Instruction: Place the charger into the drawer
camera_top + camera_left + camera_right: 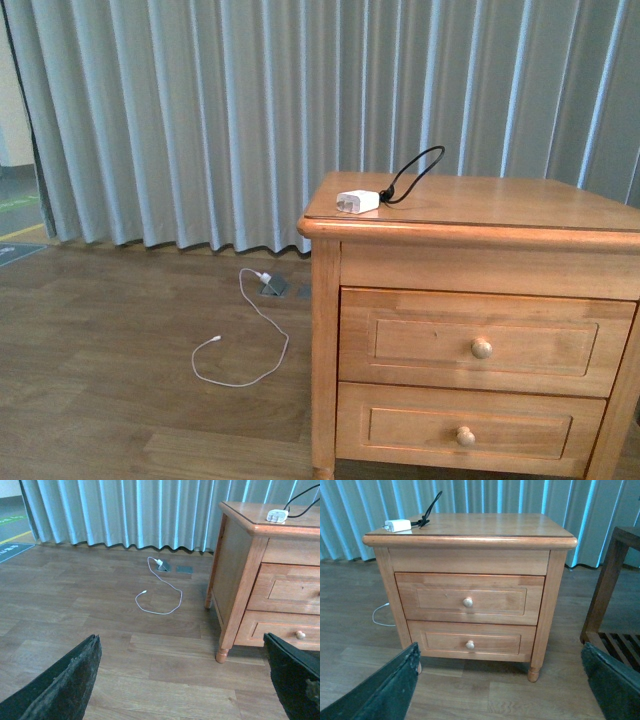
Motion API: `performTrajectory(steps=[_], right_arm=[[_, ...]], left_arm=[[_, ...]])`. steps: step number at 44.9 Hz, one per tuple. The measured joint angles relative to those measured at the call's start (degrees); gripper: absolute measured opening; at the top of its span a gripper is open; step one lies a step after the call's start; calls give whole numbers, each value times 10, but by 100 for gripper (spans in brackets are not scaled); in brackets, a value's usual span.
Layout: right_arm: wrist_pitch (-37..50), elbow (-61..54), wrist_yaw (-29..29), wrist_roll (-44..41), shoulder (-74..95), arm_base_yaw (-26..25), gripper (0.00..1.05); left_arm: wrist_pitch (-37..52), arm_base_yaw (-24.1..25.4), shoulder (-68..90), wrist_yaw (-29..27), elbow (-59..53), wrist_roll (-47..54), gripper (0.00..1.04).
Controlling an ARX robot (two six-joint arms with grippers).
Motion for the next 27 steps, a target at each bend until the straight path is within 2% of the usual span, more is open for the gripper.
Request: performTrajectory(steps=[20, 23, 27], right_arm=[[0, 0, 0, 0, 0, 0, 96], [-29, 20, -52, -25, 47, -16, 96], [63, 62, -63, -43, 198, -7, 96]], left_arm=[[0, 0, 0, 0, 0, 0, 99], [0, 0, 0, 0, 0, 0, 99], [0, 0, 0, 0, 0, 0, 99]])
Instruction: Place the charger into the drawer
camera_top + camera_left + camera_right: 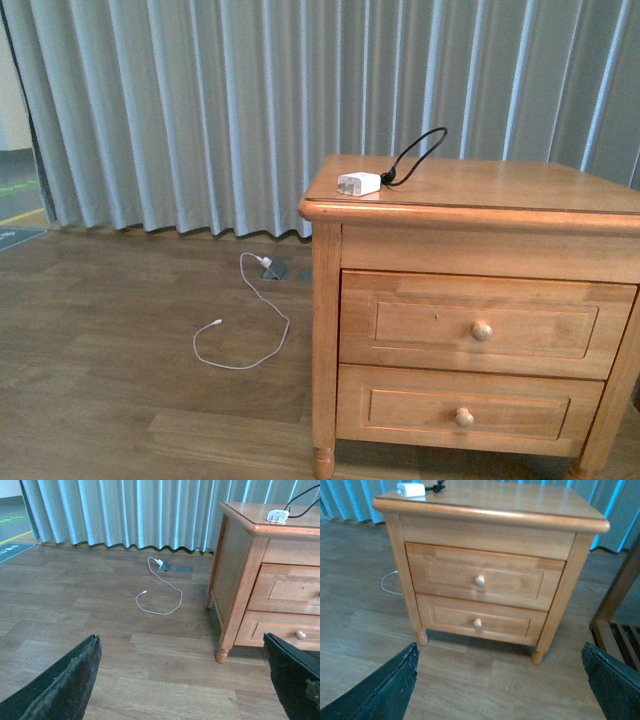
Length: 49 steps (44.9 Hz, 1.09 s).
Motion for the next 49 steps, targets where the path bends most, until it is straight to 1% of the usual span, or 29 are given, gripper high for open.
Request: performTrajectory(steps=[2, 3, 5, 11, 12, 14, 17, 21, 27, 40, 49], right_arm=[[74, 30, 4, -5, 94, 16, 96], [93, 37, 8, -6, 118, 20, 96], [170, 63, 24, -16, 218, 38, 96], [313, 116, 56, -44, 427, 67, 96], [344, 132, 72, -52, 479, 74, 96], [391, 165, 82, -67, 561, 83, 96], [435, 212, 90, -89, 657, 91, 96], [466, 274, 102, -108, 764, 100, 96], [489, 365, 113, -132, 897, 109, 96], [522, 531, 145, -161, 1090, 123, 96], [518, 637, 169, -174, 1193, 122, 96]], left_arm=[[0, 0, 0, 0, 0, 0, 99], [0, 0, 0, 0, 0, 0, 99], [0, 0, 0, 0, 0, 0, 99], [0, 0, 0, 0, 0, 0, 99], [0, 0, 0, 0, 0, 0, 99], [0, 0, 0, 0, 0, 0, 99], [0, 0, 0, 0, 0, 0, 99], [0, 0, 0, 0, 0, 0, 99], [0, 0, 0, 0, 0, 0, 99], [0, 0, 0, 0, 0, 0, 99], [0, 0, 0, 0, 0, 0, 99]])
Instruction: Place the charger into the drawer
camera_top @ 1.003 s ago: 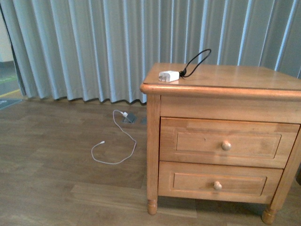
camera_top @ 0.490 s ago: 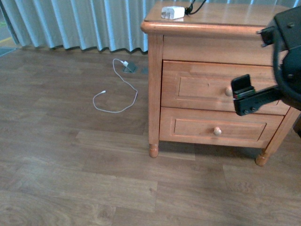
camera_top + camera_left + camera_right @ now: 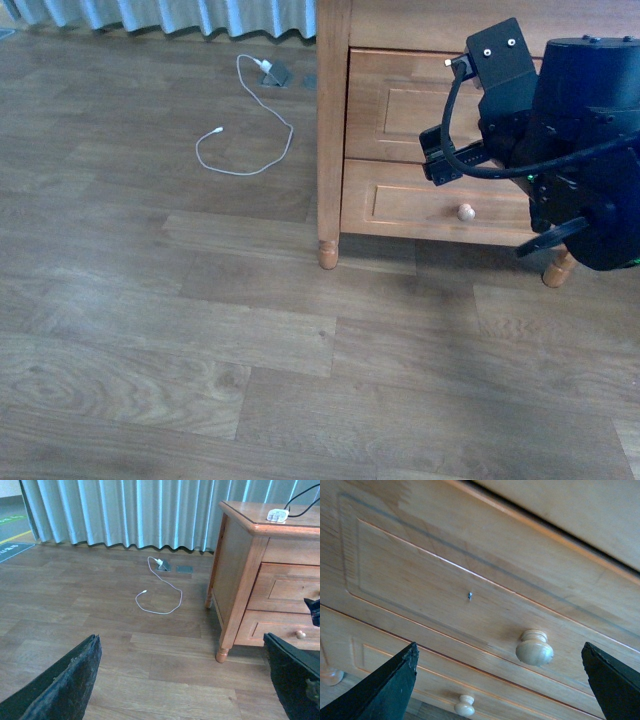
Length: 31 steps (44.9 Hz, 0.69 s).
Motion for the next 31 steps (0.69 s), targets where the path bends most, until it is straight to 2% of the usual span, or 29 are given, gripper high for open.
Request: performTrajectory(steps=[10, 31], right_arm=[[-9, 99, 24, -9, 76, -18, 96], [-18, 118, 39, 16, 97, -30, 96]], left_arm=[[0, 0, 0, 0, 0, 0, 99], [0, 0, 0, 0, 0, 0, 99]])
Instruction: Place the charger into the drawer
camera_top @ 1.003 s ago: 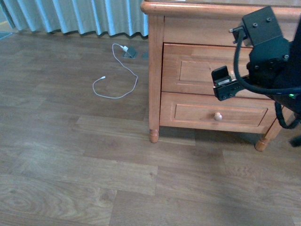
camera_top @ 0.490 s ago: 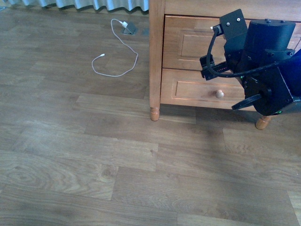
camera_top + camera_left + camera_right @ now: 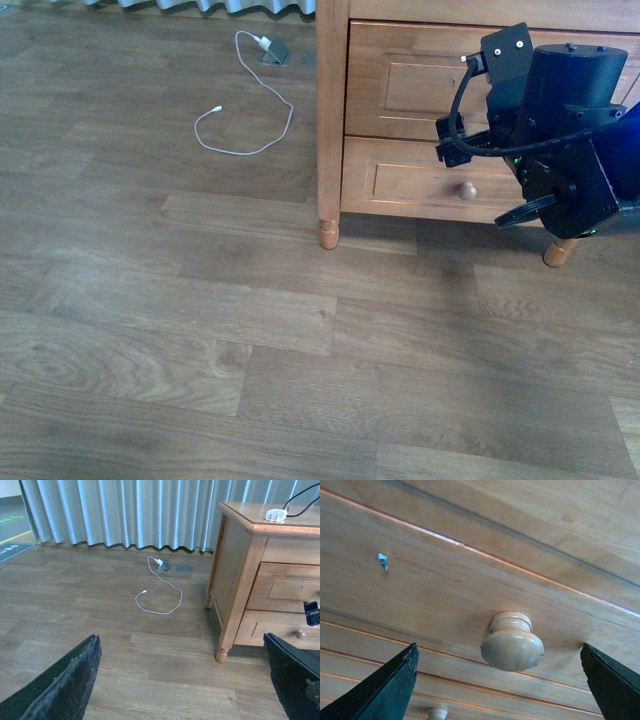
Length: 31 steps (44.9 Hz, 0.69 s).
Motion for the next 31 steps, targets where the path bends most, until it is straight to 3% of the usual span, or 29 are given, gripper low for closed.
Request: performTrajectory(steps=[15, 31], right_arm=[[7, 0, 1, 13, -1, 1, 95], [8, 0, -1, 12, -6, 0, 38]], left_arm=[[0, 0, 0, 0, 0, 0, 99], [0, 0, 0, 0, 0, 0, 99]])
